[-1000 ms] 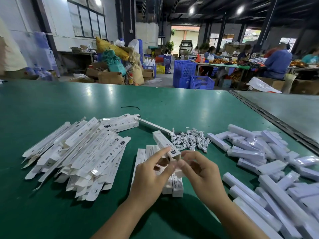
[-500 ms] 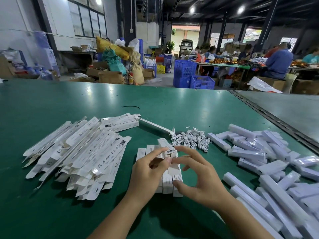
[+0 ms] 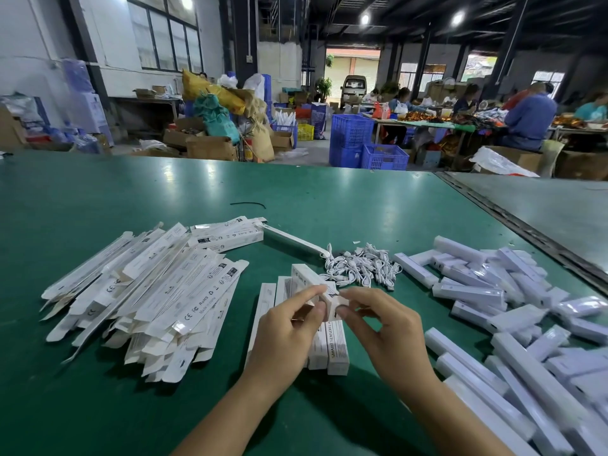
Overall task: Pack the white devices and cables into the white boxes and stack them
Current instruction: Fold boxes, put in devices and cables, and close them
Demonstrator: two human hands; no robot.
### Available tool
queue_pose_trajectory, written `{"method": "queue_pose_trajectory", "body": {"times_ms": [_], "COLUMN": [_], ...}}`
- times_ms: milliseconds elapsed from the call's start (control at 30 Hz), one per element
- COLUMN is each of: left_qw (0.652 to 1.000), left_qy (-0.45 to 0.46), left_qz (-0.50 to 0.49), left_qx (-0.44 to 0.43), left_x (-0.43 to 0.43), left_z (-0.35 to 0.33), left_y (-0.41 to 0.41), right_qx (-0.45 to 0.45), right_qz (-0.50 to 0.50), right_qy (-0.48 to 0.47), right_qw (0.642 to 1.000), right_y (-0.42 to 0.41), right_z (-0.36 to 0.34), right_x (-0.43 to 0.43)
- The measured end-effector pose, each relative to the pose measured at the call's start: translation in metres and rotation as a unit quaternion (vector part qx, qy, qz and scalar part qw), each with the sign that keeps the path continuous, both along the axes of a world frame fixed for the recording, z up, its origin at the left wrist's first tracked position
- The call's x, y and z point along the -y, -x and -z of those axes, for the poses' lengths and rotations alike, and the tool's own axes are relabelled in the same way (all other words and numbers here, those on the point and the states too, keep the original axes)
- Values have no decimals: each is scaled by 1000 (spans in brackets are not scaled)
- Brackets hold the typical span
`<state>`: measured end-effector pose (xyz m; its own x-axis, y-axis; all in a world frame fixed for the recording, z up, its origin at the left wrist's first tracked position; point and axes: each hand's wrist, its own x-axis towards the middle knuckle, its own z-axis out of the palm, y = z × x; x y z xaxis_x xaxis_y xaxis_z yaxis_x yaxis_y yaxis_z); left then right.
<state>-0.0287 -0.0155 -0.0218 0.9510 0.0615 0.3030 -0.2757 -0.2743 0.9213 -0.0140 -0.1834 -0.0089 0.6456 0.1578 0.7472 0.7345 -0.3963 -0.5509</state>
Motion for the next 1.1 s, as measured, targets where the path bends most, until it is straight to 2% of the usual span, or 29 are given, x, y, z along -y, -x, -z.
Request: {"method": "queue_pose_trajectory", "body": {"times_ms": [233,500,667,833,1100], "left_qw": [1000,1000,998,997,998], "left_qy": [19,29,32,18,18], "left_qz": [-2,5,61,77,56], "left_qx": [-7,-4,-8,1,38], "left_x": [-1,0,-2,-2,0], "left_z": [3,3,-1,-1,-4], "left_y": [-3,-3,0,1,4], "right_qx": [50,38,-13,-152,-202], "right_qz": [15,0,-47,-81,-126], "right_qy": [35,29,0,-87,-99], "right_qw": [998,999,999,981,966], "right_y": [0,-2,1,6,9], "right_z": [-2,-4,-8,-10,-13], "right_x": [3,5,5,3,1]}}
